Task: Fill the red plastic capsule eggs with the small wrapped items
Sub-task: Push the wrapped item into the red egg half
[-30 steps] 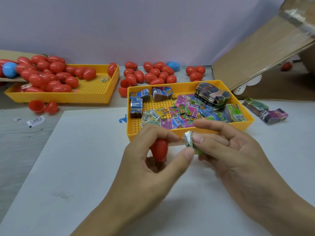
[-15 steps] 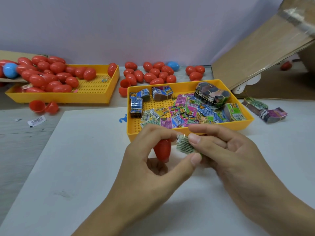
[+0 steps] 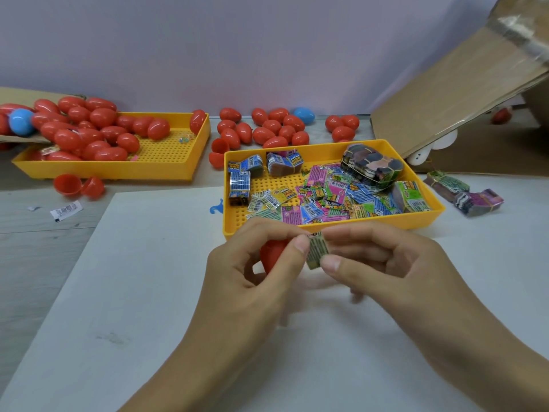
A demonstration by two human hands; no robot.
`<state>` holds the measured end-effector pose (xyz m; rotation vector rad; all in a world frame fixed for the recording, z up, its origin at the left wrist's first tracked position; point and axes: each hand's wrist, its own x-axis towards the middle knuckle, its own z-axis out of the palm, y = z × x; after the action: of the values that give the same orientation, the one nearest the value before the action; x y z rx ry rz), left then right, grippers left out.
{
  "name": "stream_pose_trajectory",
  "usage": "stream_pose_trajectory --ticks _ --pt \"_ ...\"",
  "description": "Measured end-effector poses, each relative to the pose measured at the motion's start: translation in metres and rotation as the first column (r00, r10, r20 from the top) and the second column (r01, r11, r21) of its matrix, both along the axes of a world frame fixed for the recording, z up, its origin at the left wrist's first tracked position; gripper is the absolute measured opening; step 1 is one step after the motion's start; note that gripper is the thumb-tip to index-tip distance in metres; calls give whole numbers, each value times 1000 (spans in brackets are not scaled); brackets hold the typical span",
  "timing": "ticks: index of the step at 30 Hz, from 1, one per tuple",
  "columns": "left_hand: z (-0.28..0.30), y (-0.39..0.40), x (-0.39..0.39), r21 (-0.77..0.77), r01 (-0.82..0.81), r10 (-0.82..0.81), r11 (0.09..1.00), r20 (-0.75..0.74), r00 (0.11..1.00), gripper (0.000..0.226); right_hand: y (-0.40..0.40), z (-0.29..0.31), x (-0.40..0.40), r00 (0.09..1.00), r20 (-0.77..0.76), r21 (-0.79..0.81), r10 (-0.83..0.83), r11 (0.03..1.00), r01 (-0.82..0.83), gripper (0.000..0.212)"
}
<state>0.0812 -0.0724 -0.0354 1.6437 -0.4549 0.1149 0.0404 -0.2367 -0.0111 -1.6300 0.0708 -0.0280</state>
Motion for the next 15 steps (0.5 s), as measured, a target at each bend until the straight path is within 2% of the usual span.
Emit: stream_pose_trajectory --ticks 5,7,8,11,15 --pt "3 3 0 76 38 -43 996 62 997 9 -2 4 -3 996 80 -200 46 979 -29 27" --pt "4 2 -1 43 60 -61 997 27 998 10 -2 6 -2 993 102 -206 52 978 -30 24" --pt "4 2 -2 11 70 -70 997 -5 998 12 -2 5 -2 993 112 -169 42 985 -23 23" --pt "6 4 -1 -66 114 -120 991 -109 987 21 -3 5 1 996 81 80 -34 996 27 20" --pt "6 3 -1 -44 135 -139 990 -129 982 16 -3 4 2 999 -12 291 -46 956 48 26"
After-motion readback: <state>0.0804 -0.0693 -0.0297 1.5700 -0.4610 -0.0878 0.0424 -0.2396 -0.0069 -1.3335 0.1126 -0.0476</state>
